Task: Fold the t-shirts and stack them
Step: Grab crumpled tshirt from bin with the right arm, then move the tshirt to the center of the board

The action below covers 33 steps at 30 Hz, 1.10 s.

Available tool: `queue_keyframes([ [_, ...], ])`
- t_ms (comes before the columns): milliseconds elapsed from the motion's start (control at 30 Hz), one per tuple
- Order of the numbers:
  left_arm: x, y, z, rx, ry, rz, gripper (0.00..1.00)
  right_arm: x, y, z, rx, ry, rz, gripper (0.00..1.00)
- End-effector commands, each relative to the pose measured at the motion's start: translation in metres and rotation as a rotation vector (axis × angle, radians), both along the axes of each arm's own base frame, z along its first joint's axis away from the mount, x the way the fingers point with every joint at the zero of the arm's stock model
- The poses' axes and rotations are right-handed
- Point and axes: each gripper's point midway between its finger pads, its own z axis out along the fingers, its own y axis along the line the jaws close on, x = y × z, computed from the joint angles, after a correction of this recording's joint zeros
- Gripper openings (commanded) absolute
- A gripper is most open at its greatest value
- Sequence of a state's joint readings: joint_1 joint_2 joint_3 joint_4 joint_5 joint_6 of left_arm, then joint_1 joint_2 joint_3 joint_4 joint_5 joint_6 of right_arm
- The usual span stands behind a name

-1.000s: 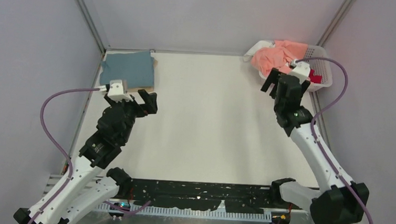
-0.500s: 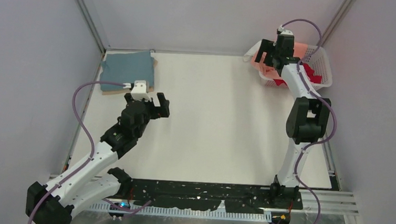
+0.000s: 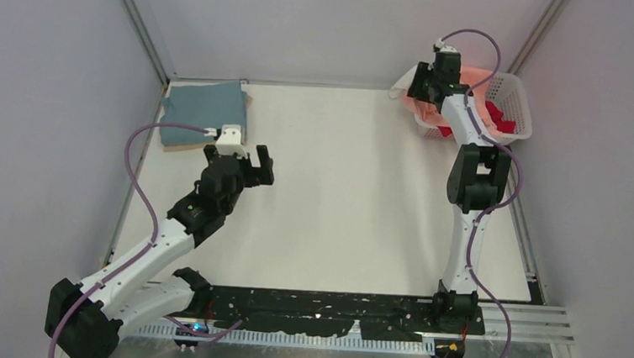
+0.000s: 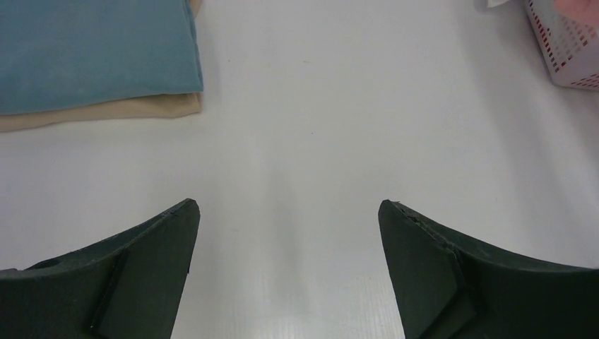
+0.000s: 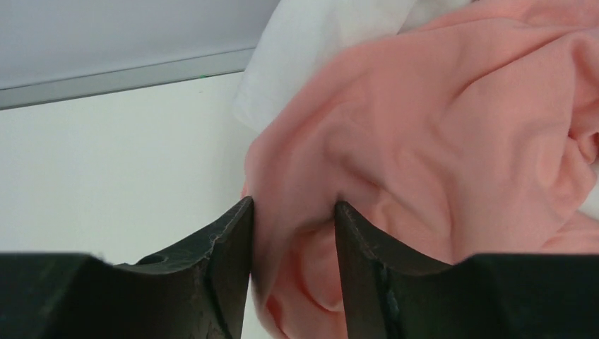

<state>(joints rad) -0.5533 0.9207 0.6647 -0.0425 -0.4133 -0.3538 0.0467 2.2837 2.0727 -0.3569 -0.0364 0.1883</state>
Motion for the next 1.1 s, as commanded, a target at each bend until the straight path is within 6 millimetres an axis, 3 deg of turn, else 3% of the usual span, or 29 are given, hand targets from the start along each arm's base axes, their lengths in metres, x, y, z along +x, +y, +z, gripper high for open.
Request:
queue_keyframes([
  [0,0.009,0.002,0.03,-0.021,-0.09,0.023,1.0,0.009,0.004,0.023,0.016,-0.054,-0.007,0.42],
  [33,0.01,0.003,0.03,-0.021,-0.09,0.029,1.0,0.009,0.004,0.025,0.017,-0.056,-0.008,0.29],
  [100,0.009,0.004,0.03,-0.02,-0.084,0.034,1.0,0.01,0.004,0.039,0.021,-0.08,-0.01,0.18],
  [167,0.008,0.004,0.03,-0.024,-0.081,0.033,1.0,0.008,0.004,0.06,0.019,-0.117,-0.006,0.14],
  [300,0.005,0.003,0.032,-0.035,-0.091,0.02,1.0,-0.008,-0.003,0.128,-0.005,-0.232,-0.021,0.12],
  [333,0.005,0.004,0.032,-0.036,-0.098,0.023,0.99,-0.011,-0.011,0.135,-0.027,-0.244,-0.054,0.12],
  [467,0.003,0.003,0.034,-0.045,-0.102,0.018,0.99,-0.035,-0.029,0.197,-0.092,-0.349,-0.12,0.07],
  [633,0.001,0.003,0.034,-0.059,-0.097,0.014,1.0,-0.085,-0.067,0.307,-0.181,-0.571,-0.291,0.06],
  [733,0.001,0.003,0.034,-0.065,-0.097,0.014,1.0,-0.114,-0.072,0.373,-0.162,-0.763,-0.324,0.06],
  [833,0.0,0.002,0.037,-0.077,-0.102,0.01,1.0,-0.156,-0.074,0.442,-0.126,-0.948,-0.349,0.06],
  [967,-0.002,0.003,0.035,-0.082,-0.089,0.015,1.0,-0.202,-0.056,0.511,-0.047,-1.152,-0.252,0.06],
  [1033,-0.003,0.006,0.035,-0.083,-0.09,0.029,1.0,-0.222,-0.039,0.531,0.051,-1.17,-0.172,0.06],
  [1067,-0.003,0.009,0.037,-0.085,-0.092,0.045,0.99,-0.232,-0.02,0.536,0.114,-1.146,-0.072,0.06],
])
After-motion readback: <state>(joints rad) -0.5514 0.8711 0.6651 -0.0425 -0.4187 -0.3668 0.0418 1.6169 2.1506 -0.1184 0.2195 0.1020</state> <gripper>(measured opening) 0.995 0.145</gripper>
